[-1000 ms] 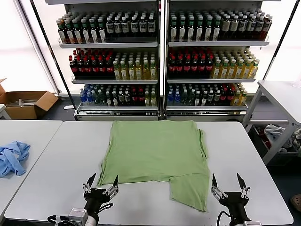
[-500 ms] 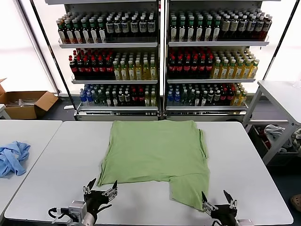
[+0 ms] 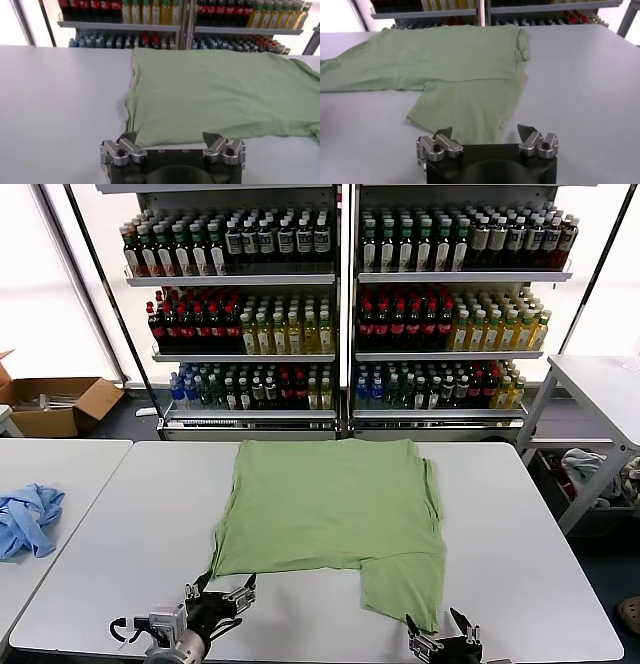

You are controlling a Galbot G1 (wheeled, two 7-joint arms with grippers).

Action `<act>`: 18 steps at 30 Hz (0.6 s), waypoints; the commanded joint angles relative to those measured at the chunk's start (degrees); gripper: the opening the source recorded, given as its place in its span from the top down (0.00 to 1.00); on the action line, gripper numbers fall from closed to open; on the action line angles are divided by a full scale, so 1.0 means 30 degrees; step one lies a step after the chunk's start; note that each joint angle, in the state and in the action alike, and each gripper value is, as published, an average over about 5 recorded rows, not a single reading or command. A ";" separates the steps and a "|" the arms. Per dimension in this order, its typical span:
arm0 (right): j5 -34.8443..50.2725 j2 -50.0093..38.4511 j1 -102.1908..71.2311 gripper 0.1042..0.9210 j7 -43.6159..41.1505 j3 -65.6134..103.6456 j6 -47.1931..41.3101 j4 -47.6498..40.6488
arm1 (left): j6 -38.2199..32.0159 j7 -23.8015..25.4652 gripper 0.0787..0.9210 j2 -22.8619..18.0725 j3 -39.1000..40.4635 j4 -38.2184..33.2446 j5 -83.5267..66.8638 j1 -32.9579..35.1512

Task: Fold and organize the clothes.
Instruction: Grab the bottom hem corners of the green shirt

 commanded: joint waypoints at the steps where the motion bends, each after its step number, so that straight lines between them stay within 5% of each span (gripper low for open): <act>1: 0.0101 -0.0035 0.0054 0.12 -0.0157 -0.0257 -0.0235 -0.0013 | 0.0298 0.0043 0.12 0.0007 -0.0378 0.0809 -0.1076 -0.0809; 18: -0.0063 0.0020 0.0036 0.18 -0.0215 -0.0119 0.0043 -0.0005 | -0.0499 0.0890 0.15 -0.0017 -0.0909 0.3204 -0.1107 -0.1333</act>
